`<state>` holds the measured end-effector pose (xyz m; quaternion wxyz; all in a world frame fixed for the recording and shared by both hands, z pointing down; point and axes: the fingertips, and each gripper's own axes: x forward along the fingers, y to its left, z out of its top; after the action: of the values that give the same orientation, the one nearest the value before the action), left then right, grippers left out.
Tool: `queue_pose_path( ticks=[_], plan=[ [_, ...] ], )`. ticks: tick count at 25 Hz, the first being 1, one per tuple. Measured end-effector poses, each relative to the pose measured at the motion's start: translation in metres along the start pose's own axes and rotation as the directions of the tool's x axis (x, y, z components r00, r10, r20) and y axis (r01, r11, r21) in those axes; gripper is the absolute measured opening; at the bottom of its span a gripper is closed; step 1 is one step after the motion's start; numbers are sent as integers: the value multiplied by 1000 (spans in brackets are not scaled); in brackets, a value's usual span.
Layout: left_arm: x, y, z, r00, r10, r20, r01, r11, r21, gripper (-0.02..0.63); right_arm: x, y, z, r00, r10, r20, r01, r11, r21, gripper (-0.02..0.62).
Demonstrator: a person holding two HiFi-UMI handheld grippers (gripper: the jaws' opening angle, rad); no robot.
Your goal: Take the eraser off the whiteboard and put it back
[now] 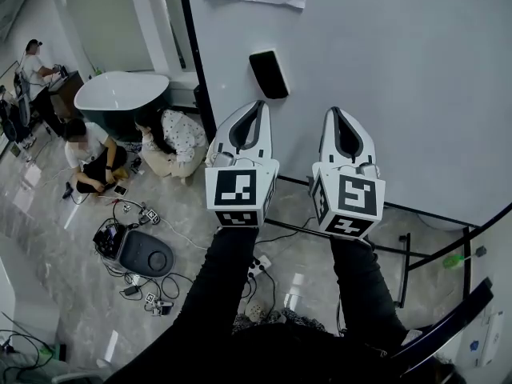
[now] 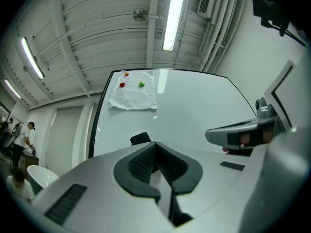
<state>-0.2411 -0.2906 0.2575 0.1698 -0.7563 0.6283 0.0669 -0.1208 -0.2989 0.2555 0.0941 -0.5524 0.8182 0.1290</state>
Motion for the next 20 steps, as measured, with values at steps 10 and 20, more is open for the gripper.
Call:
queue_pose_path(
  ticks=[10, 20],
  plan=[
    [-6, -7, 4, 1000, 23, -4, -23, 1000, 11, 6, -6, 1, 3, 998, 57, 7, -57, 998, -7, 8],
    [-11, 3, 7, 999, 52, -9, -52, 999, 15, 6, -4, 8, 2, 996, 84, -3, -84, 996, -29, 8]
  ],
)
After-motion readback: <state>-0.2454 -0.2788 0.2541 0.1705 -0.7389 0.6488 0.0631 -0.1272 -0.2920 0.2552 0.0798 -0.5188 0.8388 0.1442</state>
